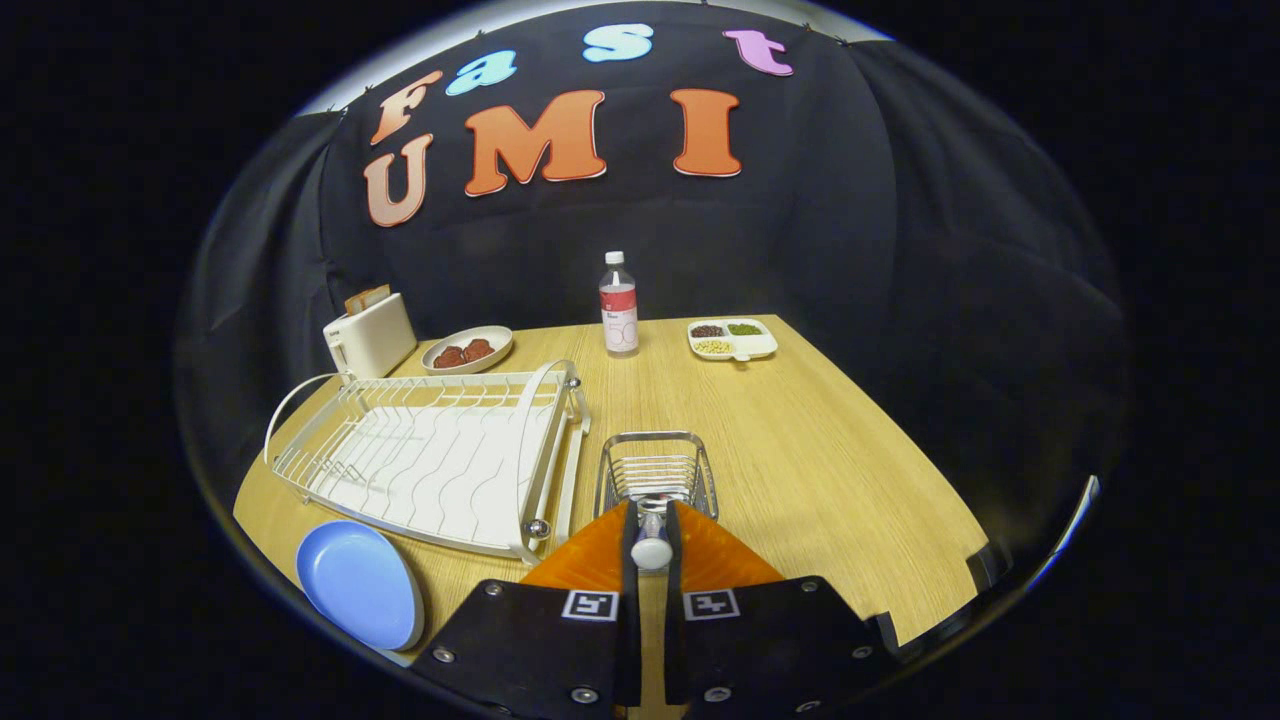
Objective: Take the plate from the dish rack, then take the spoon from the basket and place it into the plate.
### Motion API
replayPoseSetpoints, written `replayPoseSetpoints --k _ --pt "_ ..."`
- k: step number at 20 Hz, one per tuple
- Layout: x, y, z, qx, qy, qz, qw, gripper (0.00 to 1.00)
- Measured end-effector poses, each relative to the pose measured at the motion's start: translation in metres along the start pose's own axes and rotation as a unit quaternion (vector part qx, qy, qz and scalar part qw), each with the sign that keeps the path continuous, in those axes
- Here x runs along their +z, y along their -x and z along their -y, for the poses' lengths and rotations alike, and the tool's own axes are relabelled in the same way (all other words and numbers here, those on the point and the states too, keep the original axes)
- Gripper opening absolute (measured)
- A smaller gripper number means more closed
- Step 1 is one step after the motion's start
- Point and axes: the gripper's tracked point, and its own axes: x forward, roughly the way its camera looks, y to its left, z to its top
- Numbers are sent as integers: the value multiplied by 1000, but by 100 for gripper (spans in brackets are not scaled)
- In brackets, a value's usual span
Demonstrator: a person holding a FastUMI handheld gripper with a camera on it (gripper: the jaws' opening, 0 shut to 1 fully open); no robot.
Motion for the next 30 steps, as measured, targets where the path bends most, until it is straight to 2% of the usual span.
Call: replayPoseSetpoints --k 9,16,23,30 --pt "46 65 -6 -12 -18 49 999 9" --pt "62 127 -68 25 -11 71 997 9" --pt "53 175 -173 117 36 79 989 9" --pt "0 174 -256 218 81 41 972 9"
